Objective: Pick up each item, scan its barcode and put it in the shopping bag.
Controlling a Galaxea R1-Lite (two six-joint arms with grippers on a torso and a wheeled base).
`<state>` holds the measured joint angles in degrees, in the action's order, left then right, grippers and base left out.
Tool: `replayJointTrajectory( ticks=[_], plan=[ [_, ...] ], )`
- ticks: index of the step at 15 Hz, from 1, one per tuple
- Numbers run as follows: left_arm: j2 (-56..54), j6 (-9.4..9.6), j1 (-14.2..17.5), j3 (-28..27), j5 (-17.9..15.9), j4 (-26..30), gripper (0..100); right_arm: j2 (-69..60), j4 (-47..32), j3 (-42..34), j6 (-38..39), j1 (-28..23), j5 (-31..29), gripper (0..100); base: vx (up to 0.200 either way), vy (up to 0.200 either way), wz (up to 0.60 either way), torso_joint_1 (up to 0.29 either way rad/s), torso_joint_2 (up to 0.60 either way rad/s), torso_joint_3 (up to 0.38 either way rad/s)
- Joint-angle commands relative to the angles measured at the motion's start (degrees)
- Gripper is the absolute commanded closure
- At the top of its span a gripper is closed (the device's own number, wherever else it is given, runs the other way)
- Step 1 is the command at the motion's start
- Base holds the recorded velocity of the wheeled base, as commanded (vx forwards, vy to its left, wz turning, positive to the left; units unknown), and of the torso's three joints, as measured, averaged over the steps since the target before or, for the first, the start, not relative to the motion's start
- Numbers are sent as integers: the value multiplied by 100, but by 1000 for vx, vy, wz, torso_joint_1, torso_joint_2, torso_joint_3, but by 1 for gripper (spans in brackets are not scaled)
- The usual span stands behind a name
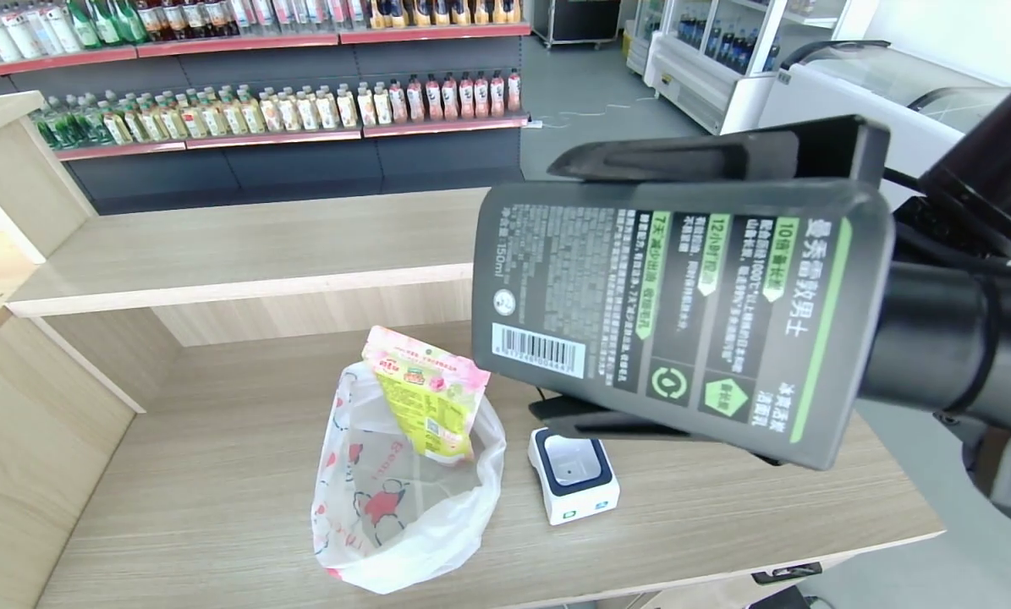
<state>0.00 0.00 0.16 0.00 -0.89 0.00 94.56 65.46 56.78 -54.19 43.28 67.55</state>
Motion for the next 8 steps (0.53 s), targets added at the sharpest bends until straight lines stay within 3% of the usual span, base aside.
replayJointTrajectory(
  ticks=[1, 2, 4, 6, 8],
  plan=[
    [0, 0, 2, 0, 1, 0, 0, 1, 2, -62, -4, 5, -5, 100, 0, 0, 0, 0, 0, 0],
    [0, 0, 2, 0, 1, 0, 0, -43, -34, -97, -4, -12, -119, 100, 0, 0, 0, 0, 0, 0],
    [0, 0, 2, 0, 1, 0, 0, -404, -359, -299, 128, -126, -936, 100, 0, 0, 0, 0, 0, 0],
    [0, 0, 2, 0, 1, 0, 0, -1054, -1361, -695, 400, -961, -2079, 100, 0, 0, 0, 0, 0, 0],
    [0, 0, 2, 0, 1, 0, 0, -1397, -2205, -844, 637, -1726, -2571, 100, 0, 0, 0, 0, 0, 0]
  ],
)
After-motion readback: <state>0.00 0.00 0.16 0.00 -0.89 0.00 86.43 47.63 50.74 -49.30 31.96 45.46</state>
